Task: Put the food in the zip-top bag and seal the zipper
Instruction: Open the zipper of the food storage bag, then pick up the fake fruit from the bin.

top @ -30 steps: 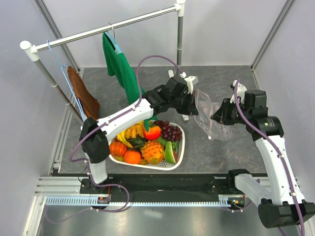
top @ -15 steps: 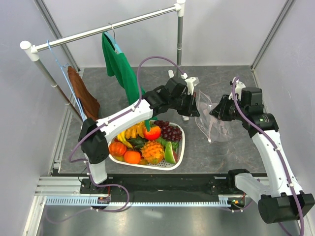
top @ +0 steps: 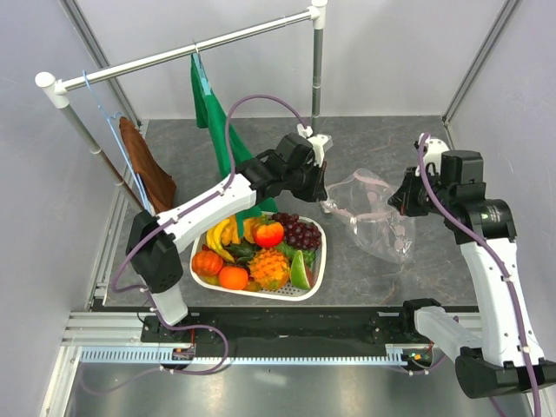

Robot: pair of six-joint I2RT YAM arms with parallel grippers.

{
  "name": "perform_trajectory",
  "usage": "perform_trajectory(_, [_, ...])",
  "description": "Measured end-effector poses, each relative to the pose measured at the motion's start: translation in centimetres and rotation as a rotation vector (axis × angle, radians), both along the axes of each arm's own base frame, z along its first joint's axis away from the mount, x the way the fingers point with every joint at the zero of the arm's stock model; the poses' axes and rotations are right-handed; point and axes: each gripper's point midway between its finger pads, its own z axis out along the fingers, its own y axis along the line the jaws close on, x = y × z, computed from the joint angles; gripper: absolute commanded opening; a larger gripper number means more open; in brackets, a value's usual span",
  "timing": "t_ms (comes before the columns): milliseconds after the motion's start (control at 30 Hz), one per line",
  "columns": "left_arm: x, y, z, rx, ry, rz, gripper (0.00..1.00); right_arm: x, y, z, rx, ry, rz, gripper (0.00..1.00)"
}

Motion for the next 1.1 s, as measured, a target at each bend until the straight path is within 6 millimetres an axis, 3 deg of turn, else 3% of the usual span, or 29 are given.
perform_trajectory(133, [0.3,1.1,0.0,0.055,-0.068,-0.031,0.18,-0.7,-0.6,2.2,-0.030,-0.044,0.002,0.00])
perform_trajectory(233, [-0.3,1.0,0.2,0.082,-0.108,-0.099,0.45,-1.8,-0.7,2.0,-0.040,-0.024,0.011,0.00])
perform_trajectory(267, [-0.6,1.0,0.3,0.092,-0.115,-0.124,0.61,-2.1,-0.7,1.8,-0.040,-0.015,0.012,0.00])
perform_trajectory(333, [-1.1,1.0,0.9,0.095,-0.135,-0.189,0.77,-2.5,-0.6,1.3,-0.034,0.000,0.015,0.00])
perform_trajectory(367, [-1.4,0.9,1.2,0.092,-0.142,-0.219,0.91,-2.7,-0.6,0.8,-0.029,0.011,0.018,0.00])
perform_trajectory(433, [-2.2,1.0,2.0,0.086,-0.162,-0.286,1.00,-3.0,-0.4,-0.2,-0.021,0.043,0.024,0.00])
perform_trajectory(633, [-5.5,2.9,4.7,0.094,-0.235,-0.486,1.00,-2.8,0.1,-3.3,0.004,0.139,0.025,0.00])
perform_trajectory(867, [-8.2,7.1,6.4,0.181,-0.350,-0.640,1.00,-2.2,0.8,-4.0,0.057,0.147,0.020,0.00])
perform_trajectory(1000, [-8.7,9.6,5.2,0.280,-0.382,-0.685,1.00,-2.2,1.1,-4.3,0.078,0.155,0.020,0.00])
perform_trajectory(1100, [-8.6,11.3,3.2,0.381,-0.367,-0.703,1.00,-2.2,1.3,-4.3,0.088,0.150,0.017,0.00])
